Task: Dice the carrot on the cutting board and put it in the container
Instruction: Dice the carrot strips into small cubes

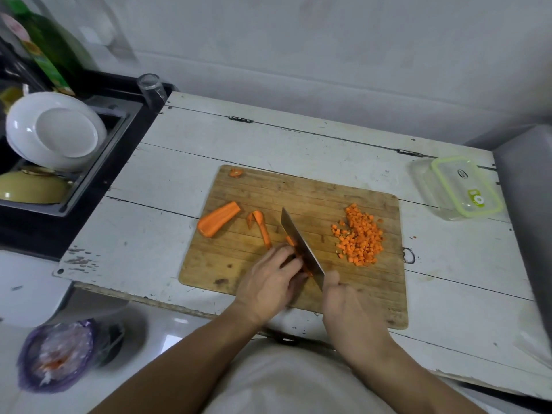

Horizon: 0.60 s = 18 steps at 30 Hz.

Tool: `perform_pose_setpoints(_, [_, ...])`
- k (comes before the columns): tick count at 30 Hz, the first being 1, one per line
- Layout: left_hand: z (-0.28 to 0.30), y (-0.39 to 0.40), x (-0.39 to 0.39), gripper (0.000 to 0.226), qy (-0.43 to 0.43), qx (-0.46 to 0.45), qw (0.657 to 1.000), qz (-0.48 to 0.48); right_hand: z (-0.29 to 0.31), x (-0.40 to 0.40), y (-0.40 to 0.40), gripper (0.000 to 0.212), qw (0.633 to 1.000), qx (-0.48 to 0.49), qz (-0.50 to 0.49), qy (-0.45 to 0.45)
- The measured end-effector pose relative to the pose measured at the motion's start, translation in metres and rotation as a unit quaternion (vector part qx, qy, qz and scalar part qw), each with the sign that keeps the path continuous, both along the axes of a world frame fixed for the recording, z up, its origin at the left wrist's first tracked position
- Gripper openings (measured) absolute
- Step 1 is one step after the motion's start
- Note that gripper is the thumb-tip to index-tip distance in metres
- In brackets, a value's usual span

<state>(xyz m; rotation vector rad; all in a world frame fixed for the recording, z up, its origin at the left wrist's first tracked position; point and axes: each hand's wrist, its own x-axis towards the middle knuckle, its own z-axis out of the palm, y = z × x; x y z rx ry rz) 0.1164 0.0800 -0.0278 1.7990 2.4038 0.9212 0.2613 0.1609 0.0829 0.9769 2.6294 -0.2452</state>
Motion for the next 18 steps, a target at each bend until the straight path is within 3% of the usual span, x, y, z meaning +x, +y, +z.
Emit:
perform_pose_setpoints(10, [0.004,-0.001,0.005,0.018,-0.002,-0.034,0.999,0.002,-0.003,0.008,0.005,0.013,0.998,-0.014,-0.036,0.051])
perform_pose_setpoints(14, [0.003,0.000,0.005,0.019,-0.011,-0.047,0.999,0.009,0.001,0.002,-0.004,0.020,0.999,0.021,-0.028,0.042])
perform_pose_setpoints(18, [0.003,-0.003,0.009,0.014,-0.011,-0.049,0.999,0.016,-0.005,-0.010,0.002,0.021,0.997,-0.008,-0.025,0.072])
